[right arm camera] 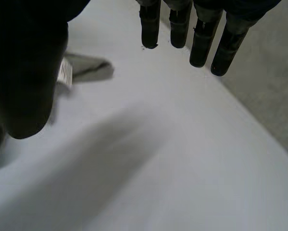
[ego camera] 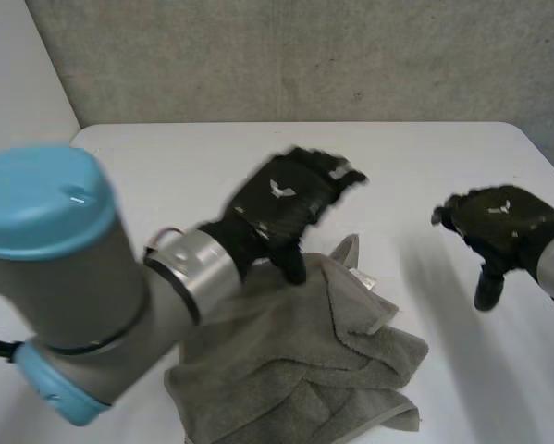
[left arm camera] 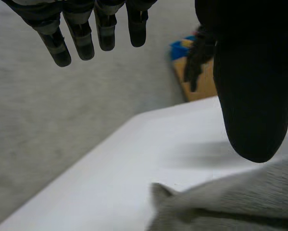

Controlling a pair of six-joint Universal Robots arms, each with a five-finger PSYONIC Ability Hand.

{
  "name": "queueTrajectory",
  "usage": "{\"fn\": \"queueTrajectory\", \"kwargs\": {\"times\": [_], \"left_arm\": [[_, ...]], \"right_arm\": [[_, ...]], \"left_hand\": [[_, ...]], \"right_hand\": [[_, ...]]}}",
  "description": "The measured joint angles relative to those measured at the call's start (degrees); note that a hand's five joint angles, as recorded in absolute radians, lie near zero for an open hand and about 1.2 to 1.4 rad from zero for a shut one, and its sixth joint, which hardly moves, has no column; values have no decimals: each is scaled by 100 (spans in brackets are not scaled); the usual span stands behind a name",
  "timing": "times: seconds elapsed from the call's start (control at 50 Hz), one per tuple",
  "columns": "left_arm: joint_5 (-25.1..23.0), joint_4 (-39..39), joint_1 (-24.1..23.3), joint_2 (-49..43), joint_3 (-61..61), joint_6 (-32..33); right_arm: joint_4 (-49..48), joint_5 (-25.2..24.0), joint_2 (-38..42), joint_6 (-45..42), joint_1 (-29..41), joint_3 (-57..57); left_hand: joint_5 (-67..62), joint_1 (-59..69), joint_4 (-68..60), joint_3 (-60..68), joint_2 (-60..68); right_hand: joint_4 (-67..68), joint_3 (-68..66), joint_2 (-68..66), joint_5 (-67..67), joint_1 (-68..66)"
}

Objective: Fold the towel.

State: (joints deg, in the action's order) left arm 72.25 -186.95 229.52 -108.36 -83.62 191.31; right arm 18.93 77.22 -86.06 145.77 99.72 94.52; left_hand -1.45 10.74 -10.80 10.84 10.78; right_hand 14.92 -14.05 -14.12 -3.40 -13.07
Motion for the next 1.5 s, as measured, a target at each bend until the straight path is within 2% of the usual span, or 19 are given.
{"fn": "queueTrajectory", "kwargs": {"times": [0.24,0.3,0.5,0.6,0.74,0.76,0.84,1.0,1.18,1.32,1.46,1.5], "left_arm": [[-278,-14,-517,-1245,433,566],[-263,-10,-550,-1475,478,754],[-188,-12,-548,-1708,487,1055],[108,-15,-511,-1595,454,1058],[1270,-55,-197,-1090,202,1026],[1585,-81,-49,-881,28,1014],[2090,-215,324,-244,-641,992],[2188,-688,935,1216,-2338,989],[2137,-771,1384,2484,-3414,1001],[2146,-706,1427,2960,-3750,1018],[2152,-654,1471,3122,-3847,1022],[2151,-647,1517,3130,-3841,1021]], "right_arm": [[-558,-410,-66,61,-722,1086],[-634,-477,-65,63,-795,1237],[-864,-513,-37,107,-783,1370],[-1030,-508,3,304,-659,1369],[-1287,-511,116,798,-282,1297],[-1325,-524,161,919,-168,1254],[-1358,-592,354,1198,166,1072],[-1342,-707,909,1542,748,565],[-1357,-726,1776,2082,1505,-470],[-1341,-713,2450,2433,1984,-1343],[-1192,-700,3043,2433,2324,-1945],[-999,-688,3240,2362,2374,-2163]], "left_hand": [[-750,835,-805,825,831],[-1453,1562,-1515,1548,1555],[-5025,5060,-5114,5102,5117],[-5563,5546,-5748,5750,5760],[-5676,5622,-5876,5870,5870],[-5699,5622,-5879,5873,5876],[-5720,5622,-5894,5881,5887],[-5721,5622,-5897,5885,5891],[-5721,5622,-5898,5887,5892],[-5721,5622,-5898,5887,5892],[-5721,5622,-5899,5887,5892],[-5721,5622,-5899,5887,5892]], "right_hand": [[0,0,0,0,0],[0,0,0,0,0],[0,0,0,0,0],[0,0,0,0,0],[0,0,0,0,0],[0,0,0,0,0],[0,0,0,0,0],[0,0,0,0,0],[0,0,0,0,0],[0,0,0,0,0],[17,-70,-48,-113,-155],[1244,-1357,-1334,-1507,-1450]]}}
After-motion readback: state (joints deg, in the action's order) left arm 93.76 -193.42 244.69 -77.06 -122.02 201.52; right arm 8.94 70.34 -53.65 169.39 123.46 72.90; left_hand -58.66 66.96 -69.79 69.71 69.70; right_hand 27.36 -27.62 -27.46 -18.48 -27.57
